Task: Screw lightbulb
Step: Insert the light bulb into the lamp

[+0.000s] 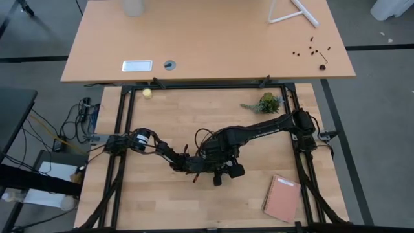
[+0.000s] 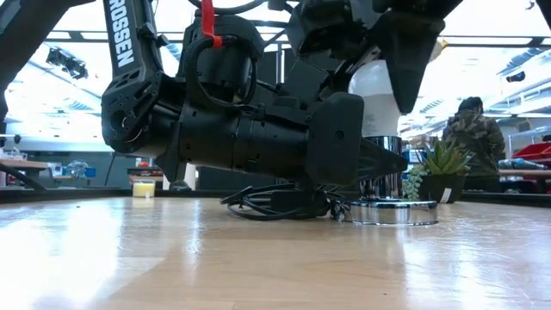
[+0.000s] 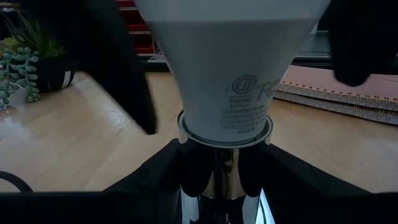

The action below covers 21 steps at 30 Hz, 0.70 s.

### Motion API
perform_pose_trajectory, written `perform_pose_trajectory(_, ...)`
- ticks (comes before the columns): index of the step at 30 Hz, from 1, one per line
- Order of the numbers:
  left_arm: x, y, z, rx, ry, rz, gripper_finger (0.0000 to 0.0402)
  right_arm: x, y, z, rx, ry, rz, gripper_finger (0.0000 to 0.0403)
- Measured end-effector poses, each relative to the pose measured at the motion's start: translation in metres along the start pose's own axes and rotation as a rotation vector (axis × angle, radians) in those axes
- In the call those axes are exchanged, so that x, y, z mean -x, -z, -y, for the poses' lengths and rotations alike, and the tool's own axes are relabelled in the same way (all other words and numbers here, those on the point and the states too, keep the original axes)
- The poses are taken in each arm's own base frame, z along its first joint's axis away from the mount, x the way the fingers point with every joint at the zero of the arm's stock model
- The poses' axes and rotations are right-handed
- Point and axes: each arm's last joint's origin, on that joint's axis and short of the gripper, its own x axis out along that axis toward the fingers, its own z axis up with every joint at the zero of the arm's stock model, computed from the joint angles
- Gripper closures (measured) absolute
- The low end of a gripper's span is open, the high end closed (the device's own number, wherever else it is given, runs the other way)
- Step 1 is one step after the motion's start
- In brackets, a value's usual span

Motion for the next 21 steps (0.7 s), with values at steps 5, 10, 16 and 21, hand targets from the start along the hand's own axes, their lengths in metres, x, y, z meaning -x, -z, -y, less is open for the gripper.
perform_pose_trajectory(5,0.0,0.0,0.0,0.0,0.0,0.0,0.0206,0.0003,-0.0034,0.0013,0.036,0.004,0.036,0.003)
perform_pose_trajectory(10,0.0,0.0001,0.0,0.0,0.0,-0.001,0.0206,-0.0006,-0.0045,-0.0007,0.075,0.034,0.038,0.003)
perform_pose_trajectory(16,0.0,0.0006,-0.0001,-0.003,-0.001,-0.006,0.0206,-0.0009,-0.0039,-0.0014,0.075,0.039,0.031,0.003)
perform_pose_trajectory(21,-0.0001,0.0009,-0.0001,-0.005,-0.003,-0.013,0.0206,-0.0023,-0.003,-0.007,0.065,0.05,0.014,0.003)
